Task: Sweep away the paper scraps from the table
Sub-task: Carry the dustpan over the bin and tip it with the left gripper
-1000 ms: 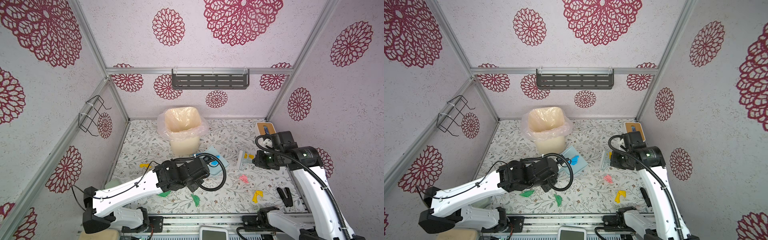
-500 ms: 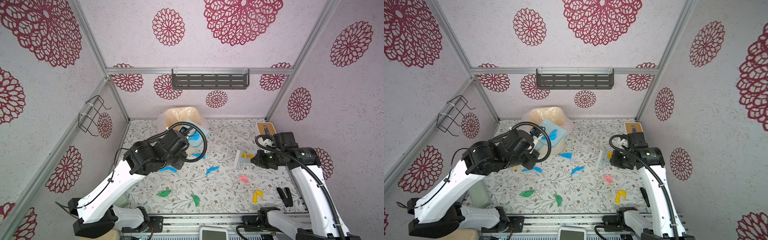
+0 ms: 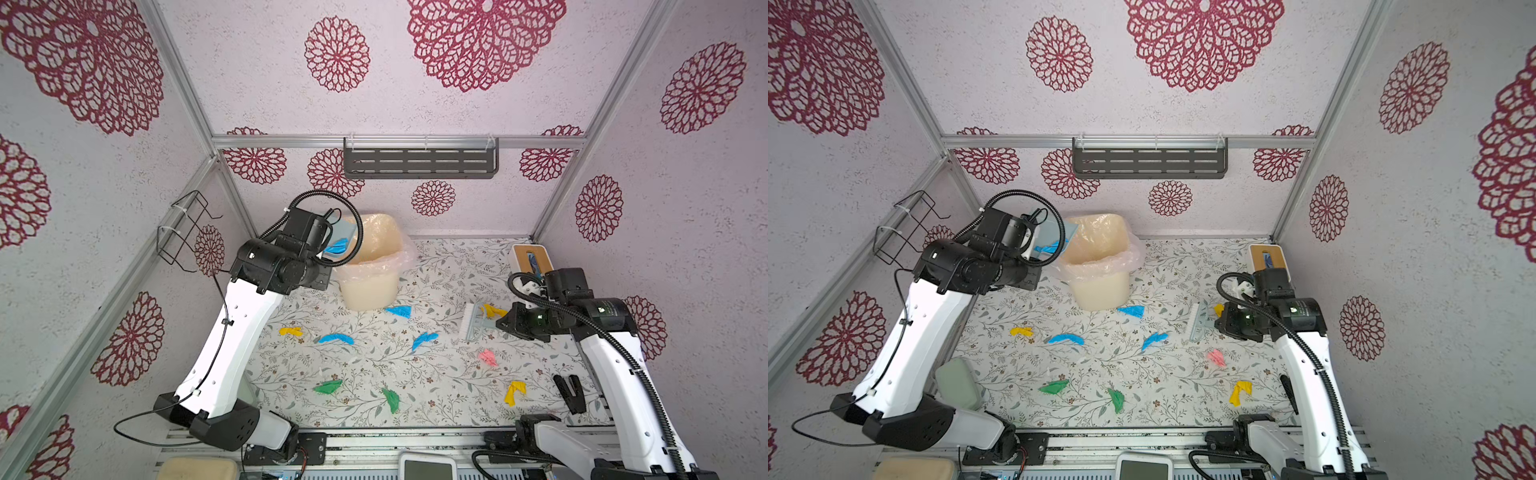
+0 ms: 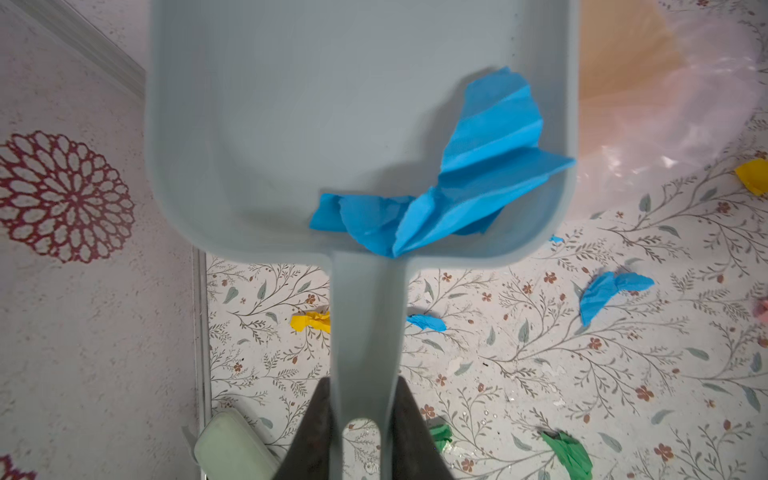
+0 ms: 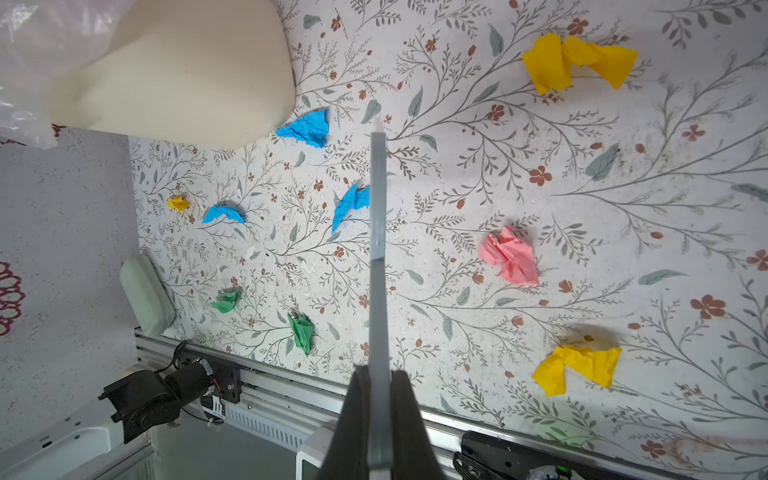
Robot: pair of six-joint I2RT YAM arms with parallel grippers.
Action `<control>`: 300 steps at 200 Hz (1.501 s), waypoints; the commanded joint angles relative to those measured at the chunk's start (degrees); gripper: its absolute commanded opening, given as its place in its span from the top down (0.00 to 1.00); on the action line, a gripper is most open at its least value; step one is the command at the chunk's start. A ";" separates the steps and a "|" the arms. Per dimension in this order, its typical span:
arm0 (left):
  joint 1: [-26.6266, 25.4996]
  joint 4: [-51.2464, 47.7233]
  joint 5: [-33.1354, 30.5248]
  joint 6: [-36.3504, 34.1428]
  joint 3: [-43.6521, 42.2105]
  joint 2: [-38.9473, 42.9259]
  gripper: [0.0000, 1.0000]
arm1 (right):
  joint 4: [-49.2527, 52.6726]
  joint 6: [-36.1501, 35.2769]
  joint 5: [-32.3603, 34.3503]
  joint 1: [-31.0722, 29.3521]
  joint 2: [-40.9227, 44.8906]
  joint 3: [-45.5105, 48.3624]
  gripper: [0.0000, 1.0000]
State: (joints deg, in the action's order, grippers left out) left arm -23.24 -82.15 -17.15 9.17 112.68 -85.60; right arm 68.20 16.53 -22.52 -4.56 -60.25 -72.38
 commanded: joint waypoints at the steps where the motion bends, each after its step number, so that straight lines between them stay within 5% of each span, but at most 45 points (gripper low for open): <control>1: 2.77 1.44 1.63 -5.39 3.17 -3.13 1.00 | -0.38 -0.43 -1.38 0.38 1.02 -0.74 1.00; 108: 2.36 -0.05 -4.34 -22.13 19.09 -21.21 1.00 | 1.97 -2.06 -2.24 1.02 0.30 -0.83 1.00; 209: -3.62 12.04 -26.85 -45.99 13.29 -22.55 1.00 | 2.72 -1.78 -3.70 1.40 0.61 -0.48 1.00; 300: -6.21 29.65 -32.66 -70.00 2.27 -16.51 1.00 | 3.16 -1.21 -4.33 1.40 1.79 -0.74 1.00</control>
State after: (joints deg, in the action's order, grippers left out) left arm -29.08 -59.46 -46.89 -52.80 116.03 -106.32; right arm 70.67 15.53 -25.65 -3.51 -60.01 -72.36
